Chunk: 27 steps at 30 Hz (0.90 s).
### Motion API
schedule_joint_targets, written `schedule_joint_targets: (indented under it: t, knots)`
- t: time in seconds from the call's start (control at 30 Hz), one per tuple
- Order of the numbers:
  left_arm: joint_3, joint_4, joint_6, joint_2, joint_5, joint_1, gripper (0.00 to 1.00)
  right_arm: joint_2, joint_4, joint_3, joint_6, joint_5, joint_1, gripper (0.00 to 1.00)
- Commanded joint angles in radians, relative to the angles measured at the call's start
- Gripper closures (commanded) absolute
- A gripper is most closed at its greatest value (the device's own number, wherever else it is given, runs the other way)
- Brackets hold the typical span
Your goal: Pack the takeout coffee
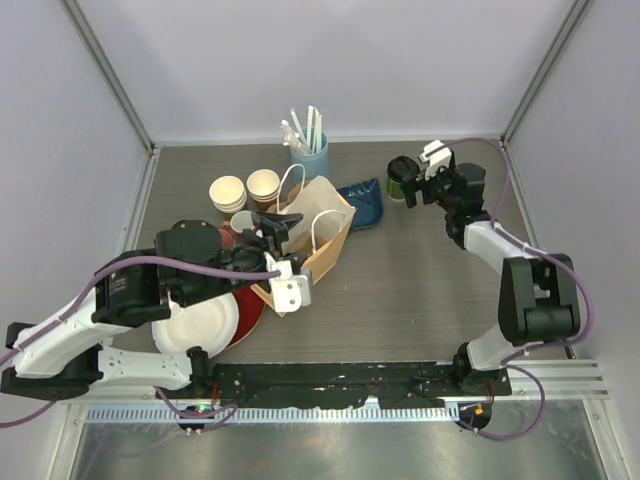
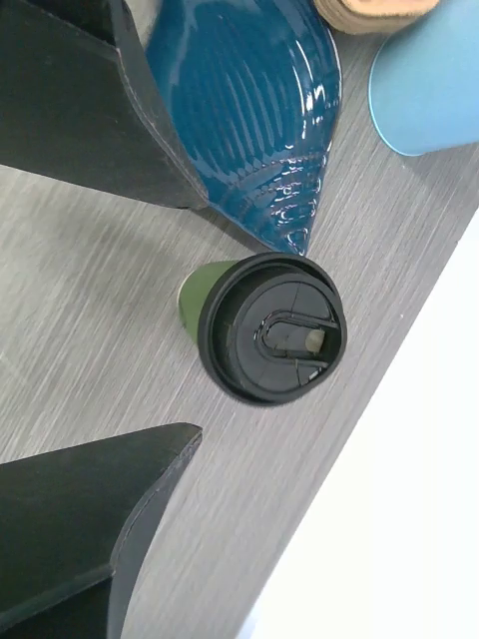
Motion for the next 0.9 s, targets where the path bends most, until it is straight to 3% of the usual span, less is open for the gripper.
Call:
schedule_joint_targets:
  t: [0.0,0.07,0.13,0.3,0.33,0.5,0.87]
  knots:
    - [-0.03,0.06,-0.096,-0.043,-0.047,0.044,0.34,-0.117,-0.233,0.072,-0.096,-0.1,-0.027,0.06]
    - [-0.041,0.094,-0.176,-0.046,-0.104,0.093,0.32,-0.133,-0.296,0.137,-0.049,-0.152,-0.027,0.07]
    - [-0.059,0.131,-0.216,-0.052,-0.165,0.159,0.31,-0.083,-0.317,0.293,0.066,-0.145,-0.027,0.15]
    - [-0.098,0.129,-0.322,-0.078,-0.152,0.285,0.29,0.19,-0.728,0.825,0.212,-0.036,-0.026,0.37]
    - [-0.108,0.128,-0.332,-0.086,-0.142,0.318,0.29,0.233,-0.773,0.87,0.217,-0.027,-0.023,0.37]
    - [-0.116,0.129,-0.34,-0.075,-0.127,0.355,0.29,0.284,-0.831,0.921,0.124,0.186,0.087,0.37]
    - [-0.079,0.12,-0.339,-0.041,-0.104,0.355,0.29,0.358,-0.867,0.956,0.114,0.245,0.1,0.31]
